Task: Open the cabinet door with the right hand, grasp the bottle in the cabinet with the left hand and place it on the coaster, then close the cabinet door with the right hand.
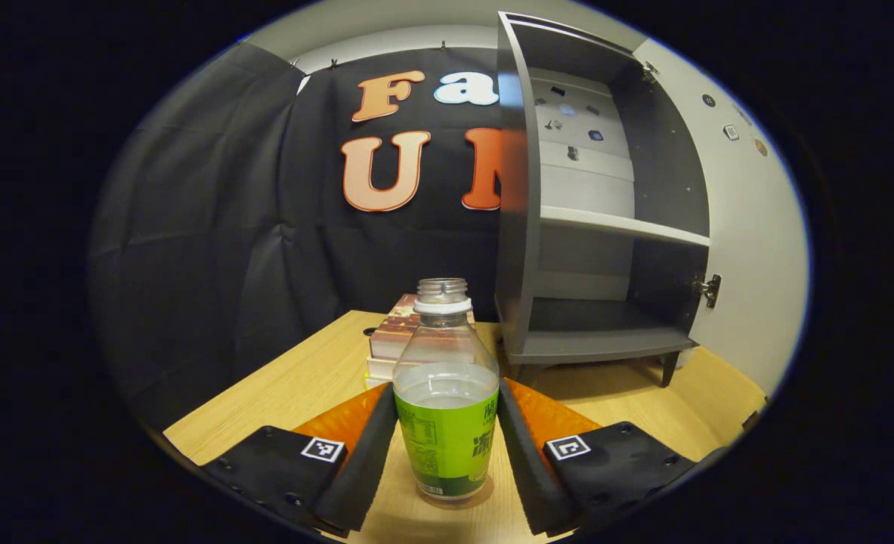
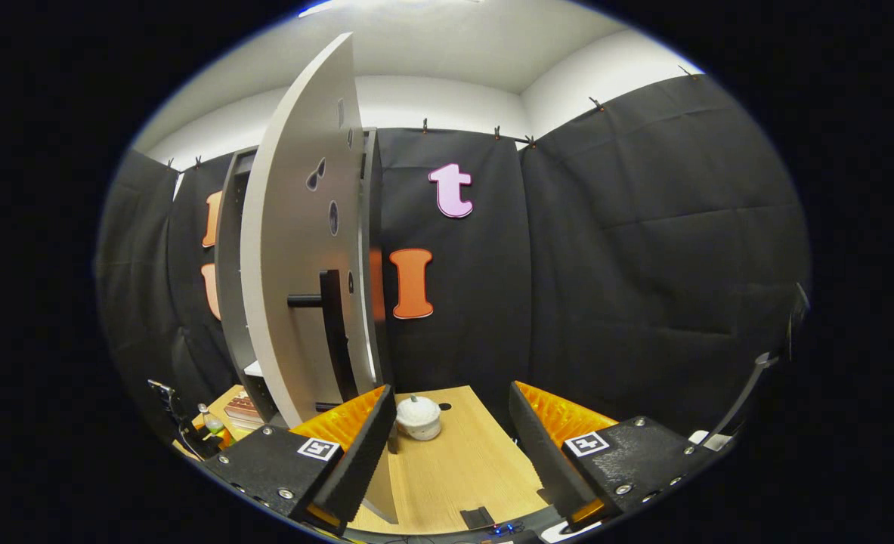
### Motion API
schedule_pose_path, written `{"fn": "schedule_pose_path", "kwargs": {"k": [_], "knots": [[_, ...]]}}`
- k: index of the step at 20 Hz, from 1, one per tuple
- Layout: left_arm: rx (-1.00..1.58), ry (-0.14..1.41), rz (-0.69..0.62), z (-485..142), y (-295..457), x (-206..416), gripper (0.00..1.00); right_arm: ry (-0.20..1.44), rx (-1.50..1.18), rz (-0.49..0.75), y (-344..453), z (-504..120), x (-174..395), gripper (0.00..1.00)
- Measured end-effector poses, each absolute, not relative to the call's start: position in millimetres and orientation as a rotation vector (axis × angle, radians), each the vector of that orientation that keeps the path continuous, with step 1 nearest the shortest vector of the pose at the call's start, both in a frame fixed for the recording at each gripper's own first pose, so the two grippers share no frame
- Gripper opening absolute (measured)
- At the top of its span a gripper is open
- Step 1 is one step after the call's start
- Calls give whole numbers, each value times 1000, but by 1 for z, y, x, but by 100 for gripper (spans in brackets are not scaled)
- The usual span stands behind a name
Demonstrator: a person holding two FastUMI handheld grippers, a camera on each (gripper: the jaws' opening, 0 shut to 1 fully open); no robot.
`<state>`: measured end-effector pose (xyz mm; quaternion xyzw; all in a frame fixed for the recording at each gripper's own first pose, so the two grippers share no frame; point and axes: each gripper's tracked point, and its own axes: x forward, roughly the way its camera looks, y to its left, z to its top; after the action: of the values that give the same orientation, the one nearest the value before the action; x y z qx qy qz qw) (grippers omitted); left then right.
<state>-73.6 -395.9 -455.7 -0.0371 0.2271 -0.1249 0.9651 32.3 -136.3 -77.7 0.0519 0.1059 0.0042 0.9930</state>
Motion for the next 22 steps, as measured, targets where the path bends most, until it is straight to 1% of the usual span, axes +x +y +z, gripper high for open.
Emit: {"fn": "schedule_pose_path", "kwargs": {"k": [3, 8, 9, 12, 19, 20, 21, 22], "knots": [[-103, 458, -234, -471, -395, -72, 82, 227, 98, -12, -139, -84, 32, 93], [-86, 456, -242, -485, -406, -78, 82, 245, 88, -32, -140, -92, 30, 93], [-78, 426, -248, -481, -409, -78, 82, 248, 86, -32, -139, -94, 30, 93], [-60, 425, -254, -481, -413, -84, 82, 255, 85, -30, -138, -95, 28, 93], [-57, 463, -249, -479, -415, -94, 84, 259, 95, -18, -133, -97, 30, 93], [-57, 468, -246, -478, -415, -94, 82, 264, 98, -15, -132, -98, 30, 93], [-54, 472, -249, -478, -417, -95, 84, 270, 101, -11, -131, -99, 31, 93], [-47, 475, -251, -478, -419, -95, 83, 274, 104, -7, -130, -101, 30, 93]]}}
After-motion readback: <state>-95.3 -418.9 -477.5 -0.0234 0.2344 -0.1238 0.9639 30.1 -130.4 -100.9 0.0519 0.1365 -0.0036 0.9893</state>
